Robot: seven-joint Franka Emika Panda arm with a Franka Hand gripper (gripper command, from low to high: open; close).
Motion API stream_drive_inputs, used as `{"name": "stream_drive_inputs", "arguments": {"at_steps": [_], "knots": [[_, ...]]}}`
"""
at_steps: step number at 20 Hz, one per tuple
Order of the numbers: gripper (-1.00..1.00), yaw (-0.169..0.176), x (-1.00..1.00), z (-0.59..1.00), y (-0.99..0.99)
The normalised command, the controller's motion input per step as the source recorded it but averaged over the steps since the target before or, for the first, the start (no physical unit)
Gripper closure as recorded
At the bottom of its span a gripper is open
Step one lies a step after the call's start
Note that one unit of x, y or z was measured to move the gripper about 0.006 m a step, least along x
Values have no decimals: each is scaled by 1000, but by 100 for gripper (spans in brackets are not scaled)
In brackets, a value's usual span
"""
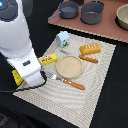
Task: Interact with the objects in diverse but meaningful ways.
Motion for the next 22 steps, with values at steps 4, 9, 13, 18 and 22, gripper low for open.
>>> {"name": "stream_drive_inputs", "arguments": {"at_steps": [4, 9, 13, 18, 22], "knots": [[100, -12, -159, -163, 98], [100, -1, -202, -244, 113], [100, 0, -261, -256, 118], [-100, -1, -217, -21, 172], [-100, 0, -200, 54, 181]]}}
